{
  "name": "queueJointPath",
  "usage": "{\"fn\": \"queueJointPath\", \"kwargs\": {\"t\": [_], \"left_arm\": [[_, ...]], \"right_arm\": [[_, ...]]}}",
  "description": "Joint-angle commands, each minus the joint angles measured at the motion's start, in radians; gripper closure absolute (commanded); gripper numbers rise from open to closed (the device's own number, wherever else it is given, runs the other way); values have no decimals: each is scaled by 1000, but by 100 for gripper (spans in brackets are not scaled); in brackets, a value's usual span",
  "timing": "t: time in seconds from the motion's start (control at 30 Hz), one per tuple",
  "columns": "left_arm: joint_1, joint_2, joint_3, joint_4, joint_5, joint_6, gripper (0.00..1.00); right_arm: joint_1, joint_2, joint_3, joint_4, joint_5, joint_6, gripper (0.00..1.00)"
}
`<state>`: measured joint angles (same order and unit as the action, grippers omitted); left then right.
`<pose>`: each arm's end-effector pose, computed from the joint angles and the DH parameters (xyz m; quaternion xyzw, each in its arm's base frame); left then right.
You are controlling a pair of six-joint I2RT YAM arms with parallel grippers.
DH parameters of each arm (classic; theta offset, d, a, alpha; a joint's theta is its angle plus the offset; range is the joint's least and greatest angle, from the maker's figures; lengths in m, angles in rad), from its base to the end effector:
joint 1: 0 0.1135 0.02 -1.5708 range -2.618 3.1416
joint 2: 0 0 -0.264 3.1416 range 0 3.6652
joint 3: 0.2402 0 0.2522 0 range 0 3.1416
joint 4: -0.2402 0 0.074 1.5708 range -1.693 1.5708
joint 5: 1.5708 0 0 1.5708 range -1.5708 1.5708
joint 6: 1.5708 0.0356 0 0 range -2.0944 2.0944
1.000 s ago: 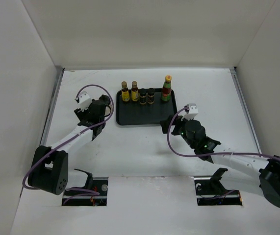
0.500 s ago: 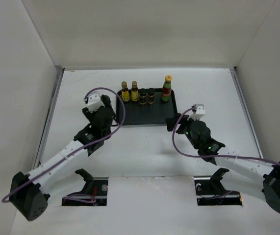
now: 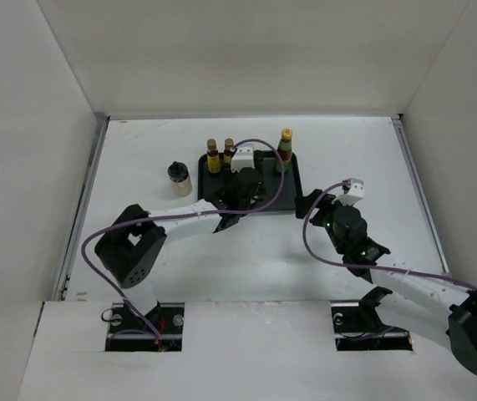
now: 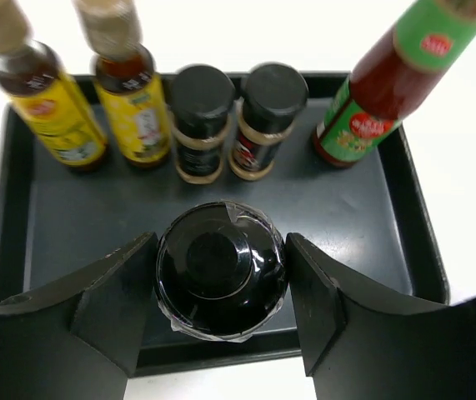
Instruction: Organize the condiment bottles
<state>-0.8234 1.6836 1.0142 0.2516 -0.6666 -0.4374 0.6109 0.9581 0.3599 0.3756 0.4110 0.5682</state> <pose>0.2692 -0.2581 0.2295 -0.0231 0.8117 -0.0821 0.5778 0.1789 0.1079 0.2176 0.1110 0.7674 0.2072 0.5965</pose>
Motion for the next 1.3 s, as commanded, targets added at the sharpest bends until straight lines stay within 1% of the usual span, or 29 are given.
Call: {"fn": "queueJointPath", "kwargs": {"t": [0.0, 0.17, 0.23, 0.27, 0.33, 0.37, 0.4, 0.47, 0.53, 0.63, 0.77, 0.87, 0.93, 1.0, 1.03, 1.1, 1.17, 1.27], "left_arm": [[-4, 30, 89, 147, 33, 23, 63], [-24, 114, 77, 231, 32, 40, 60], [-24, 128, 70, 244, 24, 51, 54], [-24, 128, 64, 245, 18, 54, 48], [-26, 116, 46, 250, -4, 58, 28], [-26, 104, 35, 252, -14, 65, 21], [-26, 84, 21, 252, -22, 71, 16], [-21, 27, -11, 255, -34, 89, 12], [-10, -48, -51, 249, -51, 107, 9], [31, -183, -127, 210, -88, 123, 9], [131, -344, -209, 45, -132, 89, 10], [229, -393, -229, -93, -134, 33, 10], [286, -401, -239, -138, -111, -12, 9], [327, -375, -243, -109, -64, -15, 9], [338, -360, -241, -91, -26, -15, 9], [347, -326, -239, -40, 1, -11, 9], [355, -293, -233, 4, 2, -6, 9], [378, -223, -192, 9, 10, 6, 9]], "right_arm": [[-7, 2, 1, 60, 15, 13, 2], [-3, -10, -6, 74, 11, 9, 2], [-3, -15, -7, 77, 11, 7, 2], [-3, -15, -7, 77, 9, 7, 2], [-3, -12, -6, 77, 6, 7, 1], [-3, -10, -6, 77, 6, 7, 1], [-3, -10, -6, 77, 5, 7, 0], [-3, -12, -6, 77, 5, 7, 0], [-3, -19, -7, 77, 5, 7, 0], [-3, -30, -10, 77, 5, 9, 0], [-3, -38, -13, 77, 5, 12, 0], [-3, -22, -9, 77, 0, 13, 0], [-3, -16, -6, 77, -1, 10, 0], [-3, -9, -6, 83, -1, 10, 0], [-3, -4, -6, 86, -1, 9, 0], [0, -2, 1, 86, -3, 4, 0], [5, -2, 2, 86, -3, -1, 0], [5, 24, 7, 86, -6, -2, 0]]}}
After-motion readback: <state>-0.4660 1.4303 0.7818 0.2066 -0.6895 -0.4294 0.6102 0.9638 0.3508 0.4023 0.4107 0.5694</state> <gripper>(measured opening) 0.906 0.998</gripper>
